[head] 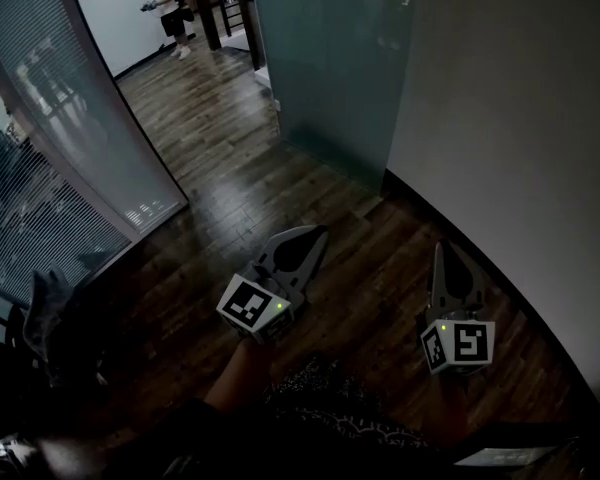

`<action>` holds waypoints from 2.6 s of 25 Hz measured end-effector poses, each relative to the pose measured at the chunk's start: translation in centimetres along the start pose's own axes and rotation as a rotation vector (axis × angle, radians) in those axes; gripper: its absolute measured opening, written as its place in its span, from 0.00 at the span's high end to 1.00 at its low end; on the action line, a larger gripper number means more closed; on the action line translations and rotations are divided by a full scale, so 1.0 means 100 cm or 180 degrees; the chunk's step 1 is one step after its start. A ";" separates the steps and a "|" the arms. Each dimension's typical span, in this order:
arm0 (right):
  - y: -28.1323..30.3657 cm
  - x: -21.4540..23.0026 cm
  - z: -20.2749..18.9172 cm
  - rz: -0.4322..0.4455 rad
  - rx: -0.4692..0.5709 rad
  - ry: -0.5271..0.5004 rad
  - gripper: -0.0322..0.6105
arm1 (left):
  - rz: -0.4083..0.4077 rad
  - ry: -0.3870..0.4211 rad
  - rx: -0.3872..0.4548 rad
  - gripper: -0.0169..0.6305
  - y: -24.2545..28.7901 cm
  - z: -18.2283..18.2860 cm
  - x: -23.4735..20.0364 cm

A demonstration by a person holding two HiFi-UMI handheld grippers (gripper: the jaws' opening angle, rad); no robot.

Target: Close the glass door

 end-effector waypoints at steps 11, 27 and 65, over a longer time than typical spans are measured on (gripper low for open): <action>0.098 0.033 -0.006 -0.0225 0.0073 0.0048 0.95 | -0.0352 0.0031 0.0127 0.97 0.085 -0.002 -0.074; 0.191 0.067 -0.023 -0.0321 0.0042 0.0045 0.95 | -0.0371 0.0003 0.0034 0.97 0.162 -0.017 -0.147; 0.477 0.247 -0.064 -0.0151 0.0070 0.0033 0.95 | -0.0146 0.0024 0.0083 0.97 0.445 -0.049 -0.313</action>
Point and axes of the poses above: the fingertips, and each gripper's own axes: y forward along the fingers, x to its right, z out of its top, the point moved 7 cm from there along -y, backward along the fingers
